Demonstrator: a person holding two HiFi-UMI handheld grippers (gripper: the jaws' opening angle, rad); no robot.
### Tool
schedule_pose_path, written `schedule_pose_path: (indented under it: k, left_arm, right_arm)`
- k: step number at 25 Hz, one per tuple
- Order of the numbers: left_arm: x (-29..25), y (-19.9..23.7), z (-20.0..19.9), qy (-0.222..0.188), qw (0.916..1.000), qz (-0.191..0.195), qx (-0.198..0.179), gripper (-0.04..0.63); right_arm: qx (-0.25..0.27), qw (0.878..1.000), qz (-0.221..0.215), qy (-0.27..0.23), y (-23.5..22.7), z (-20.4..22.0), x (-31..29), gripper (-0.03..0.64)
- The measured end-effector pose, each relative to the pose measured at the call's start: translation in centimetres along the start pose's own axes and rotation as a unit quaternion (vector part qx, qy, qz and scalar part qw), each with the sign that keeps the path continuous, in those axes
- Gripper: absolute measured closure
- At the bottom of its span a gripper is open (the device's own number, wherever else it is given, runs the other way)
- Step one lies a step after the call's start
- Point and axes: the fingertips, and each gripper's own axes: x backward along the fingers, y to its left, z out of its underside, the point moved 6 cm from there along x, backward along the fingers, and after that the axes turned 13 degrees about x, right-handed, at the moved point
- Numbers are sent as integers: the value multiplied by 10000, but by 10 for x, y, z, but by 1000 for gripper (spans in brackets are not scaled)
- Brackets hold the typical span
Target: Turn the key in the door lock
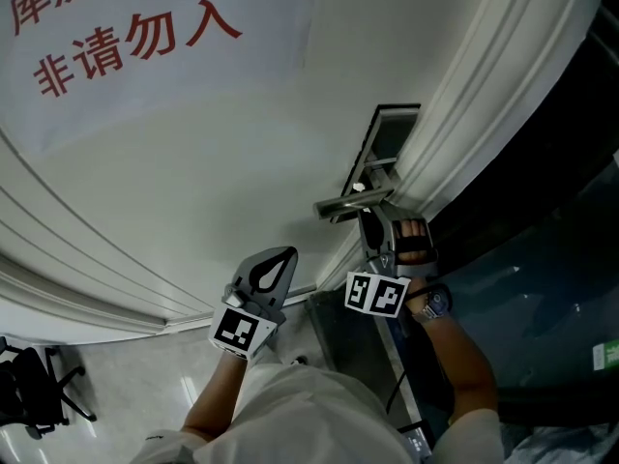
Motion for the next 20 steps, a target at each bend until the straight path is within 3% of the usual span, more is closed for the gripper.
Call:
schedule_pose_path:
  k: [2, 3, 7, 9, 10, 13, 16, 18, 20]
  left_arm:
    - [2, 0, 1, 5, 10000, 10, 6, 592]
    - [3, -1, 1, 7, 10000, 16, 9, 592]
    - [6, -3, 3, 54, 10000, 50, 29, 592]
    - [6, -3, 4, 63, 9999, 54, 57, 591]
    - [6, -4, 4, 61, 9999, 62, 61, 591]
    - [4, -9, 4, 35, 9999, 129, 32, 592]
    - [2, -13, 3, 56, 9998, 183, -8, 592]
    - [1, -15, 4, 65, 9998, 199, -30, 592]
    - [1, -16, 4, 76, 9998, 189, -35, 592]
  right_arm:
    - [-512, 9987, -53, 7, -2, 2, -1, 532]
    - [-812, 9967, -85, 14, -3, 4, -1, 603]
    - [-1572, 9875, -109, 65, -5, 4, 1, 603]
    - [-2227, 9747, -171, 50, -8, 5, -1, 603]
    - [-2692, 9628, -243, 31, -10, 6, -1, 603]
    - [-4148, 9084, -517, -26, -14, 11, -2, 604]
    - [-5352, 8418, -668, -205, -14, 18, -4, 604]
    - [-5996, 7958, -798, -287, -14, 22, -4, 606]
    - [-6450, 7580, -903, -349, -13, 25, -5, 606]
